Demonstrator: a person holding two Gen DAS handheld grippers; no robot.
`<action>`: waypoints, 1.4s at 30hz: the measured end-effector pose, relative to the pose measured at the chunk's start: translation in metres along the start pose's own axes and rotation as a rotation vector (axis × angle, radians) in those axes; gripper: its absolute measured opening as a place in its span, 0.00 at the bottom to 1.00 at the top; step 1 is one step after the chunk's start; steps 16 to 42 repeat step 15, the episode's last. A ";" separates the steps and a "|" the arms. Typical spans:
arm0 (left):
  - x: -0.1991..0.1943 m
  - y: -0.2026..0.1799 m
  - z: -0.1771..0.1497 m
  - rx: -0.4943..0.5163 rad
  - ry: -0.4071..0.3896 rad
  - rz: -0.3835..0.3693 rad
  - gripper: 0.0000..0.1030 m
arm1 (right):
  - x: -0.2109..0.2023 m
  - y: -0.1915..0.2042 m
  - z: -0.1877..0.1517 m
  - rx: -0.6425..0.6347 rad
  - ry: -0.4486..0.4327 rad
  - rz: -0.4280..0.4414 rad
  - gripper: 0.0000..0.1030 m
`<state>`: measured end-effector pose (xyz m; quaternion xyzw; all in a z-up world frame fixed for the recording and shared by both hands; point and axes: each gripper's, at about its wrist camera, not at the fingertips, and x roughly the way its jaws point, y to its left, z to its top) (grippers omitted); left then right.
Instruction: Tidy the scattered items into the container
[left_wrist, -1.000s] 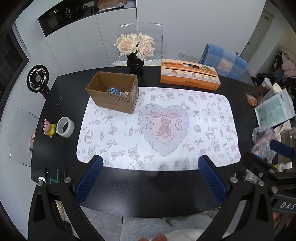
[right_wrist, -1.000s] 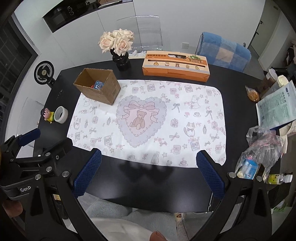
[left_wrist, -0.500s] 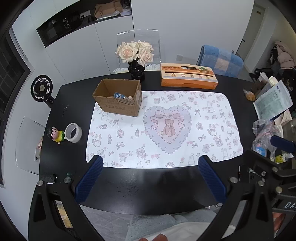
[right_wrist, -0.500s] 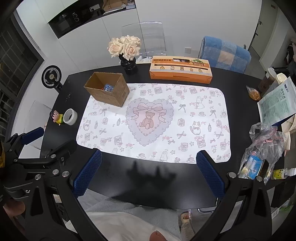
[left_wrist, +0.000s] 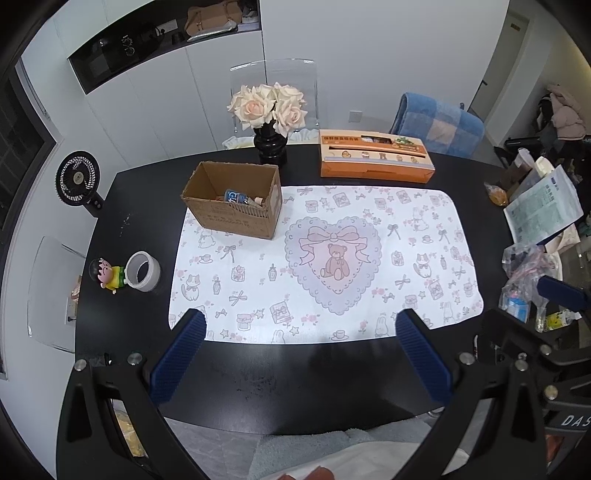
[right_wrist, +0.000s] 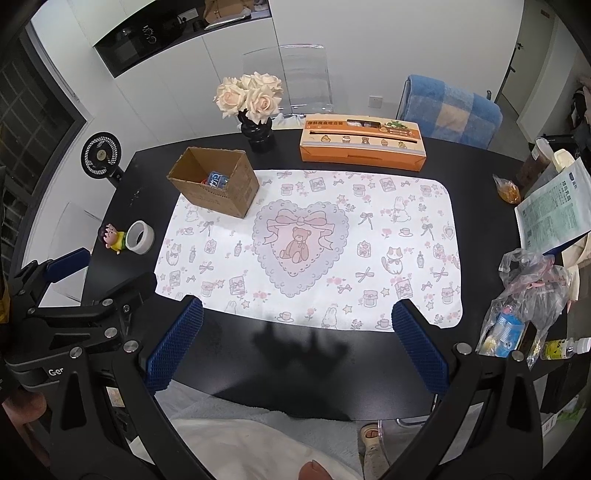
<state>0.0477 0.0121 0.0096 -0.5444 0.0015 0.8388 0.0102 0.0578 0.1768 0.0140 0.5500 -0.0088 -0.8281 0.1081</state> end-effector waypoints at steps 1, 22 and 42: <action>0.000 0.000 0.001 -0.001 -0.001 -0.003 1.00 | 0.000 -0.001 0.001 0.002 0.000 0.001 1.00; -0.009 0.001 0.012 -0.013 -0.084 -0.034 1.00 | 0.004 -0.013 0.013 0.025 -0.001 -0.015 1.00; -0.009 0.001 0.012 -0.013 -0.084 -0.034 1.00 | 0.004 -0.013 0.013 0.025 -0.001 -0.015 1.00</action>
